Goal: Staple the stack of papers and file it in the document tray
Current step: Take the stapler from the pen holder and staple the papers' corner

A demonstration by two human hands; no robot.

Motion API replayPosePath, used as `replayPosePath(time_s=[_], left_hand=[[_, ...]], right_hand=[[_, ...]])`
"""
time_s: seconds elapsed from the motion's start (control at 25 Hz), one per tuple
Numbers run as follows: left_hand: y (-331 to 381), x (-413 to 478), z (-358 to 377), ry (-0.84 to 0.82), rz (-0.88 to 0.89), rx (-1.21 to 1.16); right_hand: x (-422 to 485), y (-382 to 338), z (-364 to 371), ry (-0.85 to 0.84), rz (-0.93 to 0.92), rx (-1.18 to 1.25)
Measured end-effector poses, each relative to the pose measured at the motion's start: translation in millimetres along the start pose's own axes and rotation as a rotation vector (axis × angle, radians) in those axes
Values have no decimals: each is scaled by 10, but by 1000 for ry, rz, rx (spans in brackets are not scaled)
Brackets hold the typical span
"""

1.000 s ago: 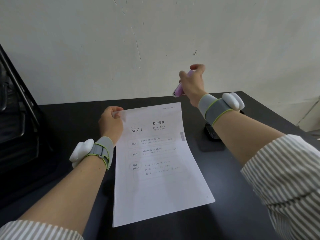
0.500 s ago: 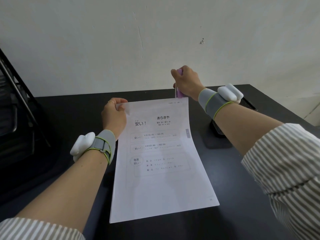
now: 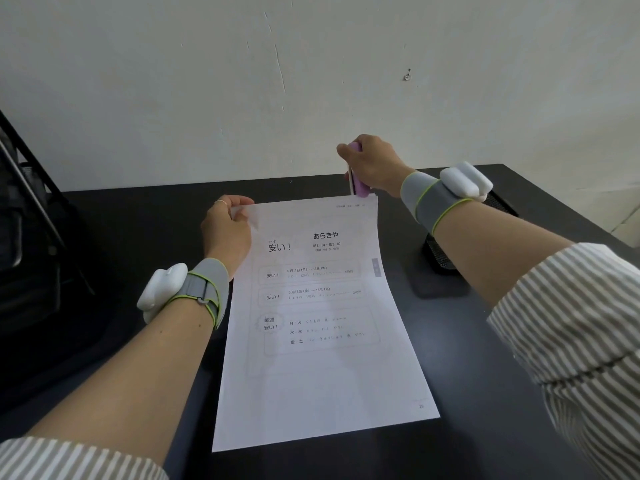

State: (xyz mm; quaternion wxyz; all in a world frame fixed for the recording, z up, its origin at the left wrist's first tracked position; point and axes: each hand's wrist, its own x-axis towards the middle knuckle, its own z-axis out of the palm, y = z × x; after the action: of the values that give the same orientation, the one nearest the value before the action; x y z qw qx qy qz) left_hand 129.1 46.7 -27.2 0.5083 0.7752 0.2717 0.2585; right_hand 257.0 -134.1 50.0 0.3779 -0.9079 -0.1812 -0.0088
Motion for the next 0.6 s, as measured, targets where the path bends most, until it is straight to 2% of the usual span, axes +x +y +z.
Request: replayPosePath(time_s=[0.24, 0.4, 0.6], left_hand=[[-3, 59, 35, 1, -2, 36], [-25, 86, 42, -12, -15, 23], [-56, 144, 45, -11, -33, 22]], right_hand=[[59, -59, -76, -28, 26, 108], [65, -2, -7, -55, 20, 25], [114, 28, 40, -5, 14, -61]])
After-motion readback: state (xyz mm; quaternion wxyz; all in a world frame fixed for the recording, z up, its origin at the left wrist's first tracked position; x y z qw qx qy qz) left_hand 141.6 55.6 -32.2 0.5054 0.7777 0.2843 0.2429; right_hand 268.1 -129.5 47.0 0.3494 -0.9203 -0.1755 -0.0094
